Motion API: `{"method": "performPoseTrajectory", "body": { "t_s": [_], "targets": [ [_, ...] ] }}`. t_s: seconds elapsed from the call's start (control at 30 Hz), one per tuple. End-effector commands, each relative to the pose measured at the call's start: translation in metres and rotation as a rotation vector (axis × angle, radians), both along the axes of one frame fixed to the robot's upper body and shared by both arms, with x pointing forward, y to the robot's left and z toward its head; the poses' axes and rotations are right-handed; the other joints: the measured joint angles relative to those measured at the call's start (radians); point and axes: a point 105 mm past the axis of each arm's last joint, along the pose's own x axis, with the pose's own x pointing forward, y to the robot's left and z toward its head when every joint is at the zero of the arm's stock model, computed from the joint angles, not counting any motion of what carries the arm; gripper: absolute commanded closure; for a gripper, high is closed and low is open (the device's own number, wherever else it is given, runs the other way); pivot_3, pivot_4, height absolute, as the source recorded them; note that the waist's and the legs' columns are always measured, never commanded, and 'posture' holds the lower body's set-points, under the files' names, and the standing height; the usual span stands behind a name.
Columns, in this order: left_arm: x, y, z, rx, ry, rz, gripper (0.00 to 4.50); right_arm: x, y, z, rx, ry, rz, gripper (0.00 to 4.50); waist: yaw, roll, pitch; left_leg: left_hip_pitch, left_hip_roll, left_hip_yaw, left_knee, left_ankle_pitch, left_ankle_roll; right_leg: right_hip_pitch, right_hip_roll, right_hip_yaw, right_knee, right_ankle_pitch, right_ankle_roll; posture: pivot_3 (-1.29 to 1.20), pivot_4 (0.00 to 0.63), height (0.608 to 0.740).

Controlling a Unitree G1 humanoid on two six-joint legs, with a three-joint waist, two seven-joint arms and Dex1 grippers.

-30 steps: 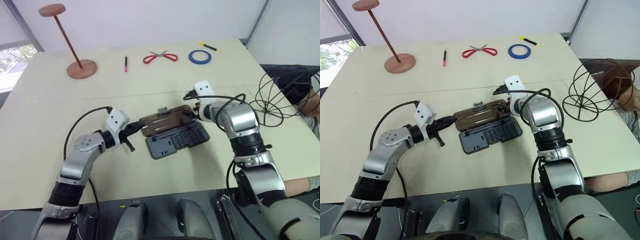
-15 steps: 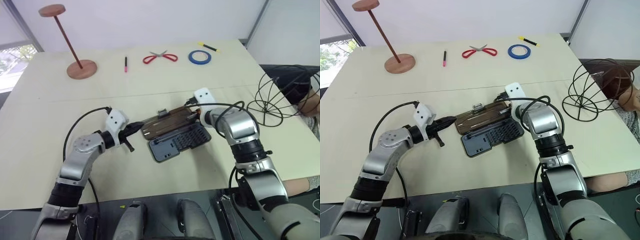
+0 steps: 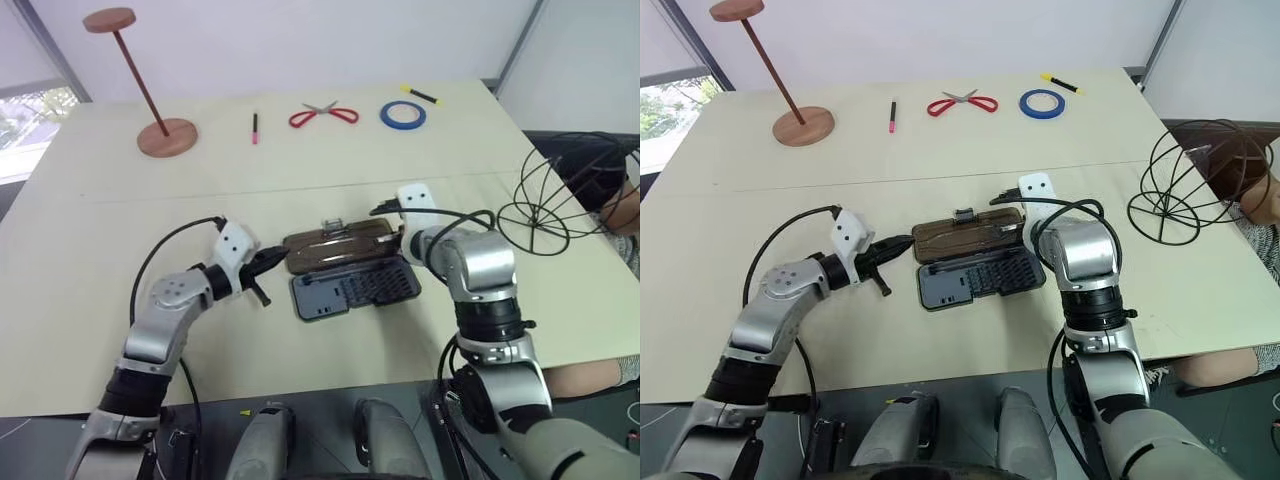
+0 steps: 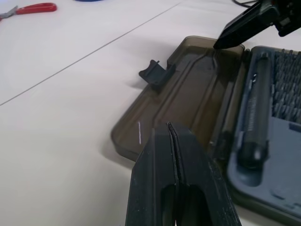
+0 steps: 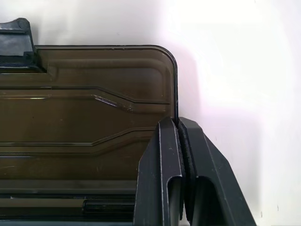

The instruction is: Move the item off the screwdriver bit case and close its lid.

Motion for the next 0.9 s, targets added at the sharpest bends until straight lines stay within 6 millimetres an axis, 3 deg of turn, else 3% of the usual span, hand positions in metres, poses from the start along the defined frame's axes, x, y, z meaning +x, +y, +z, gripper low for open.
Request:
{"method": "performPoseTrajectory", "body": {
  "t_s": [0.03, 0.33, 0.87, 0.9],
  "targets": [
    [-0.001, -0.004, 0.005, 0.0, -0.028, -0.026, 4.5, -0.011, -0.003, -0.004, 0.016, 0.067, -0.071, 4.49, 0.0, 0.0, 0.0, 0.0, 0.0, 0.0, 0.0, 0.0, 0.0, 0.0, 0.0, 0.0, 0.0, 0.0, 0.0, 0.0, 0.15, 0.74],
    [0.0, -0.008, 0.008, 0.005, -0.03, -0.048, 4.5, -0.023, 0.013, -0.007, 0.078, 0.096, -0.069, 4.49, -0.004, 0.0, 0.0, 0.0, 0.0, 0.0, 0.0, 0.0, 0.0, 0.0, 0.0, 0.0, 0.0, 0.0, 0.0, 0.0, 0.15, 0.74],
    [-0.001, -0.01, 0.011, 0.007, -0.037, -0.048, 4.5, -0.018, 0.019, -0.002, 0.051, 0.024, 0.031, 4.49, -0.009, 0.0, 0.0, 0.001, 0.0, 0.0, 0.0, 0.0, 0.0, 0.0, 0.0, 0.0, 0.0, 0.0, 0.0, 0.0, 0.15, 0.74],
    [-0.001, -0.01, 0.011, 0.007, -0.037, -0.048, 4.5, -0.017, 0.019, -0.002, 0.05, 0.022, 0.033, 4.23, -0.009, 0.0, 0.0, 0.001, 0.0, 0.0, 0.0, 0.0, 0.0, 0.0, 0.0, 0.0, 0.0, 0.0, 0.0, 0.0, 0.15, 0.74]
  ]
}}
